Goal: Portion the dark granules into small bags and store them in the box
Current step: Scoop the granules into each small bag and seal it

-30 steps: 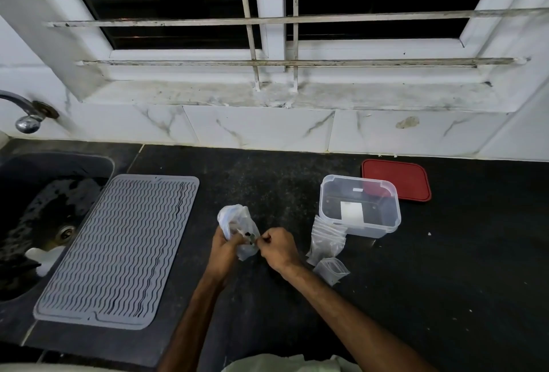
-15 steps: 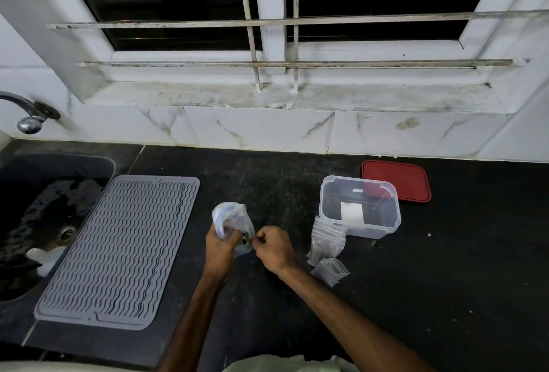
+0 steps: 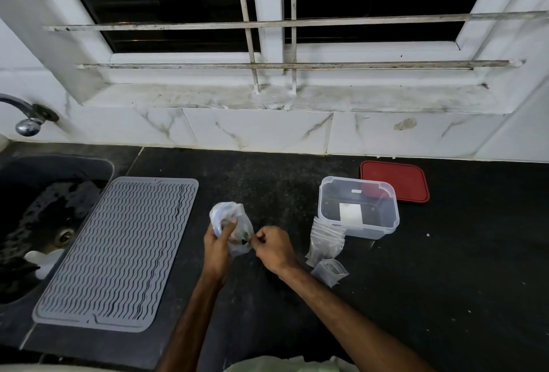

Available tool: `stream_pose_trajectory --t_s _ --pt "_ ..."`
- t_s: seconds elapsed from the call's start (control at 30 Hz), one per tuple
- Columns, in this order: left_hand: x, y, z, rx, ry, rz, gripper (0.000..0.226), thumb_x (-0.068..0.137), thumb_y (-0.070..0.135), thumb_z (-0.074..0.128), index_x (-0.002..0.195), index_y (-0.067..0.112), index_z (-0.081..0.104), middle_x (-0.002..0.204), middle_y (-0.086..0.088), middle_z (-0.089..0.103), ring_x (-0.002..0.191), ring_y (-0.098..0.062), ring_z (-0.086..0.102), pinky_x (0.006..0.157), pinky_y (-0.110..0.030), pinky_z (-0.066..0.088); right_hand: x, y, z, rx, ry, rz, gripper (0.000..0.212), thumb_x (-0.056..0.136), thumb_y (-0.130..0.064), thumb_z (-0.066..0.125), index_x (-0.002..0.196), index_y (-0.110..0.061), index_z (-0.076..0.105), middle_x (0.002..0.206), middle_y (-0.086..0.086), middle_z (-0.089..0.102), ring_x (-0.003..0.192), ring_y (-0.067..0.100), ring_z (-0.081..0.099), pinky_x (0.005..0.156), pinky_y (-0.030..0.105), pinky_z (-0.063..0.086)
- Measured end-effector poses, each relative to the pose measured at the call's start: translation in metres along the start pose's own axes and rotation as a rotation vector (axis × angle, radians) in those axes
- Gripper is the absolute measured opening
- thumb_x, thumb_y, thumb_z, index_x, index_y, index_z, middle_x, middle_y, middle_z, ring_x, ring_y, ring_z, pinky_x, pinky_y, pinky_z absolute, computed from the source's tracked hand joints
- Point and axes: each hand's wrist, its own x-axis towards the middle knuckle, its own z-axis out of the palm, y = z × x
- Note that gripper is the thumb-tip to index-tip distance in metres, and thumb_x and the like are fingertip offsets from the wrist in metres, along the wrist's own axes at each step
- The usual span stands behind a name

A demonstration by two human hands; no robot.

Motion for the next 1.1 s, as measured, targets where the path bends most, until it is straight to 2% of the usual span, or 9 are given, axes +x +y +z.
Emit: stream_pose_trajectory --t_s 0.07,0.2,0.4,0.53,0.63,0.7,0.83,0.97,1.1 --pt "0.001 -0.001 -0.001 0.021 0.014 -0.017 0.023 0.093 0.001 0.055 0.111 0.012 0.063 0.107 -0.022 0.068 0.100 -0.035 0.067 0.086 -0.052 0.054 -0.001 0.001 0.001 -0.007 0.002 -0.014 0.021 0.093 -0.026 0.064 0.082 -0.009 0.067 0.069 0.000 0.064 0.058 0.006 0.057 0.053 0.017 0.047" --pt "0.003 -0.007 -0.006 0.064 0.039 -0.024 0.025 0.087 -0.009 0.054 0.108 0.003 0.062 0.095 -0.022 0.066 0.090 -0.037 0.064 0.075 -0.045 0.056 0.002 0.003 0.002 0.003 0.021 0.005 0.026 0.091 -0.030 0.066 0.080 -0.007 0.068 0.071 0.006 0.069 0.060 0.012 0.061 0.059 0.030 0.053" --pt "0.002 -0.016 -0.010 0.061 0.062 -0.033 0.025 0.086 -0.009 0.058 0.110 -0.003 0.061 0.099 -0.025 0.067 0.090 -0.036 0.065 0.077 -0.045 0.056 0.004 0.013 -0.004 0.063 -0.025 0.077 0.023 0.092 -0.033 0.065 0.087 -0.011 0.071 0.067 -0.004 0.065 0.057 0.002 0.059 0.055 0.014 0.046" --pt "0.003 -0.019 -0.011 0.038 0.089 -0.035 0.026 0.087 -0.009 0.057 0.113 -0.006 0.060 0.099 -0.023 0.067 0.086 -0.031 0.067 0.067 -0.031 0.060 0.006 0.016 -0.009 0.063 -0.023 0.057 0.025 0.092 -0.034 0.066 0.086 -0.011 0.072 0.062 -0.005 0.064 0.052 0.000 0.056 0.054 0.013 0.044" --pt "0.004 -0.021 -0.013 0.040 0.105 -0.017 0.024 0.088 -0.009 0.056 0.110 -0.002 0.061 0.099 -0.022 0.067 0.090 -0.035 0.066 0.073 -0.038 0.059 0.007 0.017 -0.010 0.054 -0.042 0.036 0.022 0.092 -0.034 0.066 0.084 -0.014 0.072 0.060 -0.006 0.065 0.052 0.000 0.057 0.058 0.016 0.046" --pt "0.006 -0.023 -0.018 0.062 0.105 0.003 0.026 0.088 -0.006 0.058 0.113 -0.001 0.061 0.105 -0.023 0.068 0.097 -0.037 0.067 0.082 -0.047 0.057 0.008 0.018 -0.012 0.075 -0.043 0.041 0.021 0.091 -0.034 0.066 0.084 -0.015 0.072 0.061 -0.004 0.066 0.054 0.001 0.058 0.061 0.020 0.048" --pt "0.014 -0.029 -0.026 0.084 0.113 0.004 0.032 0.087 0.003 0.067 0.118 0.002 0.061 0.110 -0.018 0.069 0.103 -0.033 0.067 0.092 -0.052 0.055 0.012 0.020 -0.016 0.103 -0.007 0.066 0.021 0.092 -0.034 0.065 0.080 -0.018 0.071 0.063 -0.002 0.068 0.057 0.005 0.060 0.065 0.030 0.052" --pt "0.016 -0.034 -0.023 0.128 0.084 -0.077 0.047 0.085 0.016 0.073 0.126 0.009 0.052 0.119 -0.011 0.065 0.106 -0.023 0.066 0.085 -0.039 0.057 0.013 0.021 -0.020 0.112 0.022 0.072 0.022 0.092 -0.032 0.065 0.076 -0.018 0.070 0.059 -0.003 0.066 0.056 0.007 0.058 0.068 0.036 0.055" --pt "0.019 -0.042 -0.022 0.267 0.056 -0.177 0.063 0.082 0.040 0.075 0.128 0.012 0.043 0.121 -0.003 0.058 0.108 -0.016 0.061 0.085 -0.035 0.055 0.010 0.018 -0.024 0.149 0.026 0.079 0.020 0.092 -0.031 0.064 0.080 -0.015 0.071 0.059 -0.003 0.066 0.049 0.004 0.053 0.060 0.031 0.050"
